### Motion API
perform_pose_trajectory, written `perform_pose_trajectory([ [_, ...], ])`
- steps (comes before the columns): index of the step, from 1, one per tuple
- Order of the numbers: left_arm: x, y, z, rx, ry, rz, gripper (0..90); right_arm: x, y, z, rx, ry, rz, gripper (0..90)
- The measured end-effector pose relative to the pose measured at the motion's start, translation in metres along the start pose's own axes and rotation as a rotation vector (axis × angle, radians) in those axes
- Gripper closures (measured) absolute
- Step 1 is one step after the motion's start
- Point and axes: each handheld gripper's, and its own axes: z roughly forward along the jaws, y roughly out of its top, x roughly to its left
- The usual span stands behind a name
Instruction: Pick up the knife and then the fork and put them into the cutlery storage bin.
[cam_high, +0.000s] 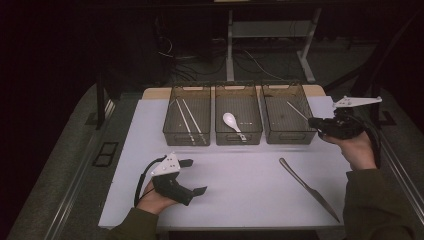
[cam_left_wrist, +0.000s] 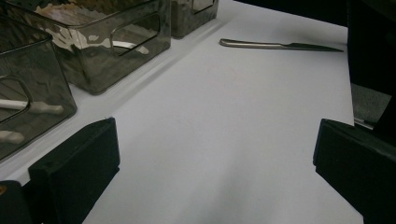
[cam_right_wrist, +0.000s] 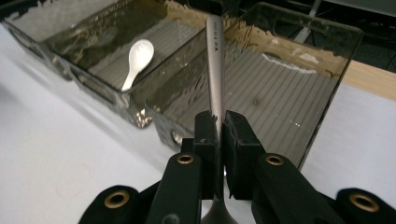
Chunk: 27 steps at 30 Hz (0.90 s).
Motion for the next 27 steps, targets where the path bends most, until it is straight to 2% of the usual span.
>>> perform_pose_trajectory([
  [7, 0.000, 0.000, 0.000, -0.004, -0.002, 0.000, 0.0, -0.009, 0.016, 0.017, 0.001, -0.008, 0.026, 83.8],
  [12, 0.000, 0.000, -0.001, -0.004, -0.001, 0.001, 0.0, -0.013, 0.025, 0.031, 0.020, -0.015, 0.037, 83.8],
  [27, 0.000, 0.000, -0.001, -0.005, -0.003, -0.001, 0.0, -0.027, 0.032, 0.081, 0.124, -0.031, 0.045, 83.8],
])
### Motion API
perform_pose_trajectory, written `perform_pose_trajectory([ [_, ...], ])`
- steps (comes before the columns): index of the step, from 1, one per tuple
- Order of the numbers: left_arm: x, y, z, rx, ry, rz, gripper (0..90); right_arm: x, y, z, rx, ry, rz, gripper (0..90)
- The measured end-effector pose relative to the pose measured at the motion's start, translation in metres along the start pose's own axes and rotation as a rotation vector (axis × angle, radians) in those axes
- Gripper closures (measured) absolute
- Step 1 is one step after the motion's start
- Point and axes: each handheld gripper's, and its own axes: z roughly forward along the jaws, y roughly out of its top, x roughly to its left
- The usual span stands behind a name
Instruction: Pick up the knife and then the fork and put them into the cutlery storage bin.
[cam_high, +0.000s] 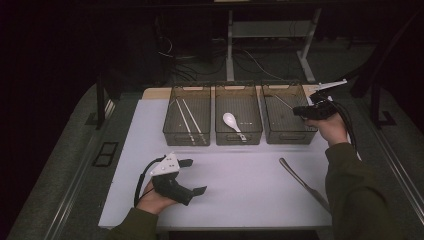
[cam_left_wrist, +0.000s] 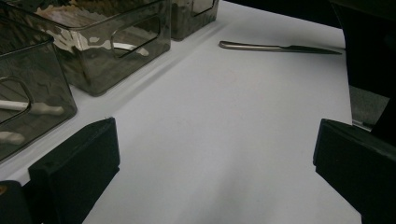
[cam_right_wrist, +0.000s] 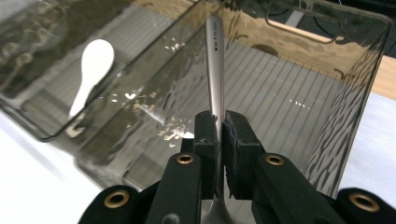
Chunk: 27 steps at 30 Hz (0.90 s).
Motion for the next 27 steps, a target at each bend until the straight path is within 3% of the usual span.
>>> perform_pose_trajectory([
  [4, 0.000, 0.000, 0.000, -0.001, -0.001, 0.000, 0.0, -0.003, 0.003, 0.011, 0.019, -0.004, 0.016, 83.8],
  [11, 0.000, 0.000, 0.000, -0.002, -0.004, -0.002, 0.0, -0.006, 0.007, 0.029, 0.050, -0.010, -0.001, 83.7],
  [17, 0.000, 0.000, 0.000, -0.001, -0.006, -0.002, 0.0, -0.008, 0.005, 0.038, 0.067, -0.019, 0.031, 82.7],
  [19, 0.000, 0.000, 0.000, -0.002, -0.006, -0.002, 0.0, -0.010, 0.005, 0.037, 0.043, 0.014, 0.063, 75.6],
  [24, 0.000, 0.000, 0.001, 0.000, -0.007, -0.002, 0.0, -0.010, 0.006, 0.030, 0.018, 0.003, 0.067, 66.9],
  [27, 0.000, 0.000, 0.000, 0.000, -0.006, -0.003, 0.0, -0.011, 0.006, 0.025, 0.006, 0.021, 0.087, 61.1],
])
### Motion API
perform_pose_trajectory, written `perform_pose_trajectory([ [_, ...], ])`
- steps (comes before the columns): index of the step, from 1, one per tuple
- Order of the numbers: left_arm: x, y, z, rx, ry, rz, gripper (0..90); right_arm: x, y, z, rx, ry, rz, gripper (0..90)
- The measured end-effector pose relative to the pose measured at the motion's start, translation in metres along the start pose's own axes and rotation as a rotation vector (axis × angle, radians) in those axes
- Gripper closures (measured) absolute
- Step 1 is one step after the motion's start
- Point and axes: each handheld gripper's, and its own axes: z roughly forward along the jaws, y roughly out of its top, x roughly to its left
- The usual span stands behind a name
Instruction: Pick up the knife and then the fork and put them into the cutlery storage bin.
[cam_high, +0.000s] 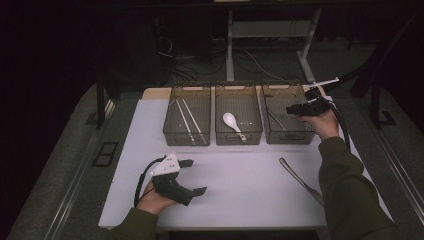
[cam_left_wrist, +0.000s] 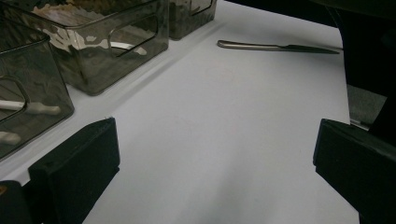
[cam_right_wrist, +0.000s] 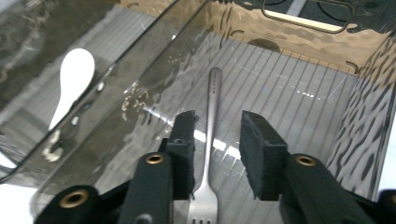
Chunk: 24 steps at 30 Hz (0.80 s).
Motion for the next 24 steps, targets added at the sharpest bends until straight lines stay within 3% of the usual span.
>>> perform_pose_trajectory([
  [6, 0.000, 0.000, 0.000, 0.002, 0.000, 0.001, 0.0, 0.001, -0.004, -0.015, -0.027, 0.029, 0.010, 50.2],
  [13, -0.001, 0.000, 0.000, 0.005, 0.004, 0.001, 0.0, 0.005, -0.013, -0.041, -0.067, 0.077, -0.006, 46.1],
  [24, -0.001, 0.000, 0.000, 0.007, 0.007, 0.001, 0.0, 0.027, -0.039, -0.072, -0.078, 0.087, -0.087, 41.8],
])
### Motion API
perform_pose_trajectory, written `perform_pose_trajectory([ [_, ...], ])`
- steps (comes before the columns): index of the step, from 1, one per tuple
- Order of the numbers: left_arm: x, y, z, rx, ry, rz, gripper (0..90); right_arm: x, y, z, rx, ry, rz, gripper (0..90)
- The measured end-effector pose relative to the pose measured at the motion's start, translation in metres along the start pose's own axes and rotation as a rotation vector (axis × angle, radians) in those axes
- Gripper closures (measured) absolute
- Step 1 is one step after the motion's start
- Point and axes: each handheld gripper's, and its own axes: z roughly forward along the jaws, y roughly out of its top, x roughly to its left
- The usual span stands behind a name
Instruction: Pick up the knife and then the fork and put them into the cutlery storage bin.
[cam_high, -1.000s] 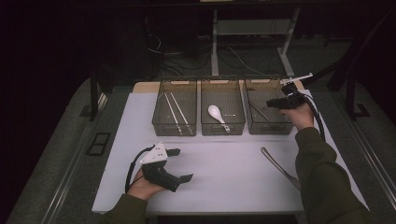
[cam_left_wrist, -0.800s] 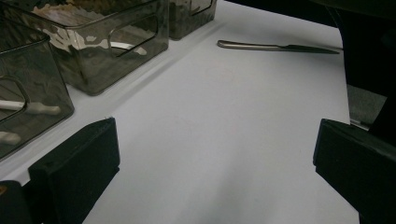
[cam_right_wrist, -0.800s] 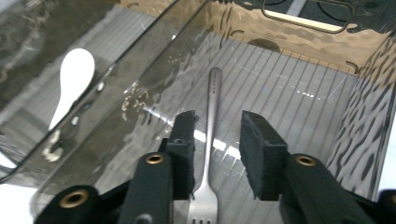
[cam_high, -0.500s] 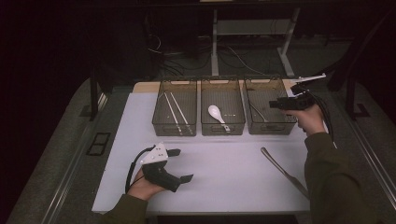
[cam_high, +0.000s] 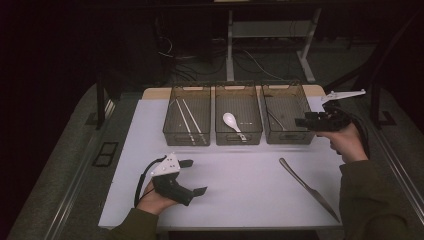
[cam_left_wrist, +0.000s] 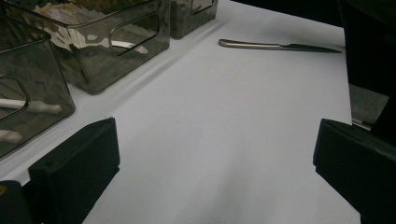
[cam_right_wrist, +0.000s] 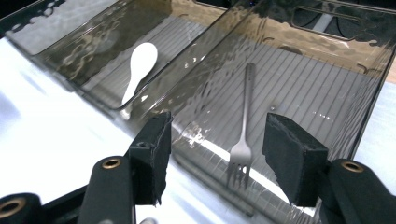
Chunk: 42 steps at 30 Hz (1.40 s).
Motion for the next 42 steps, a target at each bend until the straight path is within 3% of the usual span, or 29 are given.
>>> perform_pose_trajectory([
  [9, 0.000, 0.000, 0.000, -0.003, 0.001, -0.001, 0.0, 0.021, -0.017, -0.017, -0.016, 0.011, -0.017, 42.7],
  [24, -0.001, 0.001, -0.001, -0.005, -0.002, 0.003, 0.0, 0.047, -0.042, -0.024, 0.030, 0.039, -0.059, 42.8],
  [32, -0.001, 0.001, -0.001, -0.005, -0.004, 0.004, 0.0, 0.050, -0.057, -0.026, 0.083, 0.053, -0.053, 48.6],
  [35, -0.001, 0.001, -0.001, -0.005, -0.004, 0.004, 0.0, 0.051, -0.061, -0.025, 0.113, 0.056, -0.025, 50.1],
  [42, -0.001, 0.001, -0.001, -0.002, -0.006, 0.007, 0.0, 0.057, -0.074, -0.021, 0.209, 0.028, -0.069, 54.5],
])
